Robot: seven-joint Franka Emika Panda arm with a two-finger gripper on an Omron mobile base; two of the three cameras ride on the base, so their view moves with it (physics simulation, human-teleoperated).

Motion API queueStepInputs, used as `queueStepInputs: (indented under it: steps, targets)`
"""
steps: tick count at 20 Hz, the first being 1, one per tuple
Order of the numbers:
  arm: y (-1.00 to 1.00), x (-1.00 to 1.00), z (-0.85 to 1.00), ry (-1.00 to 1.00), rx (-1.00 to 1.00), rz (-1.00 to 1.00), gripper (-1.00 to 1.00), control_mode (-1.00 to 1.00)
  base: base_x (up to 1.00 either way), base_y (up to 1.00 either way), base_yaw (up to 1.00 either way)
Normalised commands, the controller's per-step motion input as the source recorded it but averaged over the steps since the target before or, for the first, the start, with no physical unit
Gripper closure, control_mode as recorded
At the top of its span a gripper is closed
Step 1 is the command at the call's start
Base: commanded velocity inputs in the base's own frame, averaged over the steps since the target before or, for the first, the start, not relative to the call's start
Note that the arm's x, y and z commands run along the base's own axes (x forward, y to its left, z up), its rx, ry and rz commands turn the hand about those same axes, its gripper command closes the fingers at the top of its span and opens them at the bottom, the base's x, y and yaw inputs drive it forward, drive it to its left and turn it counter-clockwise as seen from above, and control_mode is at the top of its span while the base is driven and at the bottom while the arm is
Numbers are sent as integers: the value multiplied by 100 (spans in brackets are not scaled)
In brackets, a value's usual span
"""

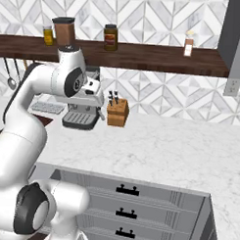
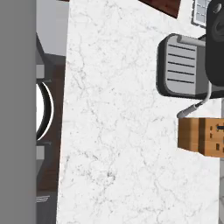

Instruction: Place the appropriate cutting tool for cutting the avocado skin on the cutting board.

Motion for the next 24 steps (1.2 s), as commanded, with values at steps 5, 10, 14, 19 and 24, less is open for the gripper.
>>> queueStepInputs:
  steps: [5,10,14,19,24]
  targets:
    - [0,-54,-8,-11,1,0,-100,-100,0,0,0]
    - [58,-68,-64,13,0,-1,-100,-100,0,0,0]
    - [59,-40,-68,24,1,0,-100,-100,0,0,0]
    - [6,-17,-45,22,-4,7,-100,-100,0,0,0]
    - [10,-12,-49,0,-4,0,-100,-100,0,0,0]
